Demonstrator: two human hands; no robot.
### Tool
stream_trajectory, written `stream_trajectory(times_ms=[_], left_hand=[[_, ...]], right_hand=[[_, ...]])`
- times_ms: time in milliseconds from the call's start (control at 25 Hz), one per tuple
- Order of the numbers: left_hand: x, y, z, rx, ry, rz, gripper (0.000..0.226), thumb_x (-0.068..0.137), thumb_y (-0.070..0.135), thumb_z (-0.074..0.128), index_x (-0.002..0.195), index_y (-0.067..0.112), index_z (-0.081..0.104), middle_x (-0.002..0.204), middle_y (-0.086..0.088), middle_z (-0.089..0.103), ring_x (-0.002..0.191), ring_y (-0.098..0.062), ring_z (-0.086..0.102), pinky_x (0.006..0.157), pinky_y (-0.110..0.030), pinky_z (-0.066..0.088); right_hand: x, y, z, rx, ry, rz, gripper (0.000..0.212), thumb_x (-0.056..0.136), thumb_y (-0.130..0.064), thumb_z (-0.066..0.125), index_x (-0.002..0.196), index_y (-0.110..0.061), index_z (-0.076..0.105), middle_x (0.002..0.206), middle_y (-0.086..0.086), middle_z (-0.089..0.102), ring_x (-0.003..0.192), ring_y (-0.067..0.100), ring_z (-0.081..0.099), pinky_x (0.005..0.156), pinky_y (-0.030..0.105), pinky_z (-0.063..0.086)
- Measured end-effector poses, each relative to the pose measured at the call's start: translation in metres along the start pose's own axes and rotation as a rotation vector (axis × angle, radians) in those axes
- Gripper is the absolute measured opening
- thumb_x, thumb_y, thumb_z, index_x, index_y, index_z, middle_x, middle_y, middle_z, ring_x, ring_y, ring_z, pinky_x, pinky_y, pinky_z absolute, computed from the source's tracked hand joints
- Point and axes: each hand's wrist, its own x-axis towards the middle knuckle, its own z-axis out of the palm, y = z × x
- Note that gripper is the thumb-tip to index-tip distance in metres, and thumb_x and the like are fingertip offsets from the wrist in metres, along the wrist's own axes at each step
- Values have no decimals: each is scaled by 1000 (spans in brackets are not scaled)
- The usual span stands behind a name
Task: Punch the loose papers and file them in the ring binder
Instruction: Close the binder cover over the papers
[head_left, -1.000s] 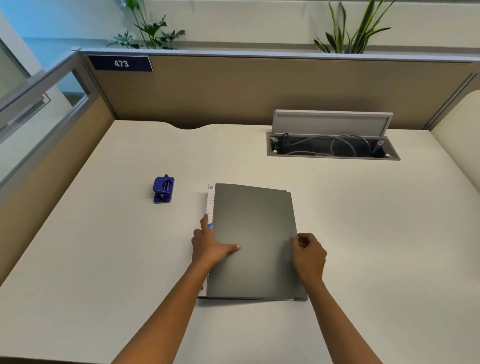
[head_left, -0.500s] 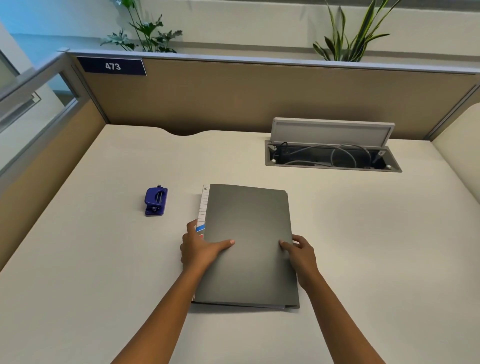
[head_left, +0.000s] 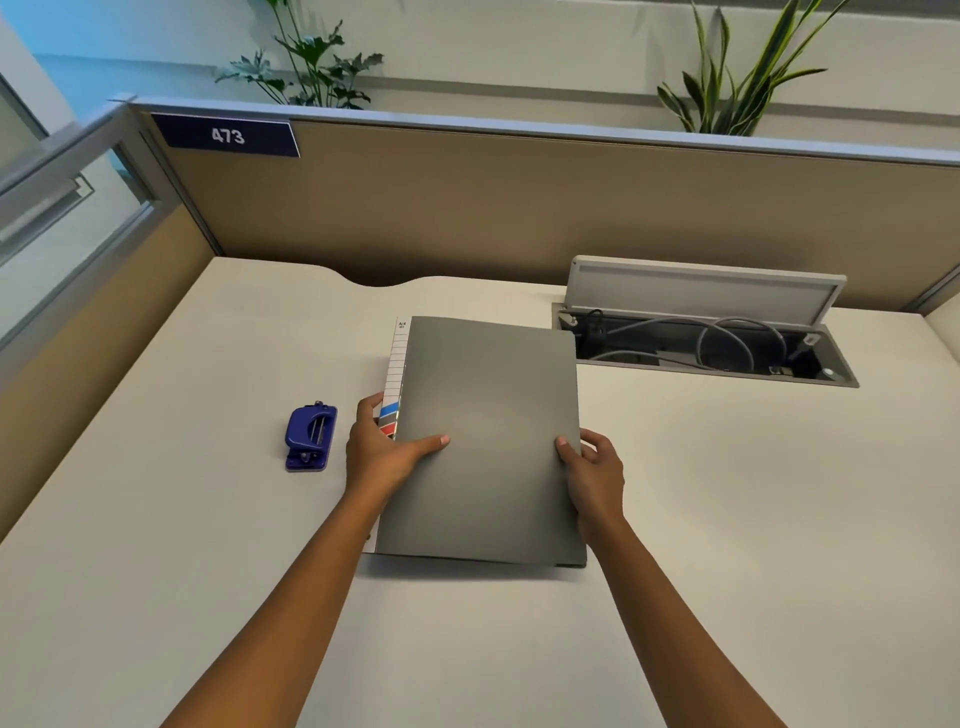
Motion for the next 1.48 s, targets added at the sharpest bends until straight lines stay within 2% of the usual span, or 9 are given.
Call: stream_trajectory(times_ms=[120,480,640,760,960,1080,1240,1360,1480], left_hand=[[32,12,0,5,11,23,106,58,36,95,145,25,36,138,-6,53,111,-20,55,95,-39,53],[109,26,18,111,36,45,98,66,40,89,145,20,33,144,-11,49,122,-33,54,97,-44,51],[124,25,24,120,36,70,95,68,39,89,143,20,35,142,-12,51,119,-33,56,96,-46,52],[128,23,28,124,36,106,93,69,38,88,143,19,36,143,-12,50,121,-33,55,97,-45,51],[122,10,31,155,29,272,77,80,30,81,143,14,41,144,-10,47,127,-29,50,101,-42,47],[103,-1,42,475,45,464,56,96,33,61,144,10,45,152,-12,41,141,-32,36,115,-47,31],[72,-20,63,880,20,564,72,97,56,27,156,15,27,165,-9,20,153,-29,13,122,-48,6],[58,-35,72,976,59,606,81,94,63,23,157,14,24,165,-11,20,153,-30,15,123,-54,11],[56,-41,77,1021,70,581,81,94,63,21,157,13,23,165,-11,20,153,-30,16,121,-57,15]], right_hand=[[23,-14,18,2,-15,-29,30,92,-23,66,120,-21,54,110,1,69,87,14,67,71,26,49],[88,-12,59,-195,-67,-141,55,93,-8,61,146,-15,46,145,3,53,127,24,55,110,35,44],[97,-11,61,-309,-50,-243,53,94,-3,60,145,-9,47,145,8,52,133,25,49,109,23,33],[101,-7,60,-341,-49,-304,50,95,-3,59,143,-7,49,145,10,52,134,26,49,113,26,33],[96,12,67,-488,-10,-423,44,99,-8,52,143,-10,49,153,15,40,141,30,35,114,25,20],[89,24,67,-513,11,-515,42,99,-8,50,141,-9,52,152,14,41,141,29,35,121,35,23],[69,38,66,-655,-39,-632,51,100,-37,48,145,-14,48,155,7,41,144,23,36,122,46,23],[55,51,63,-895,-131,-685,75,95,-66,28,156,-22,26,165,0,17,154,18,11,125,35,3],[58,57,57,-1048,-158,-733,80,94,-70,23,159,-24,12,167,-2,5,155,16,-1,125,33,-2]])
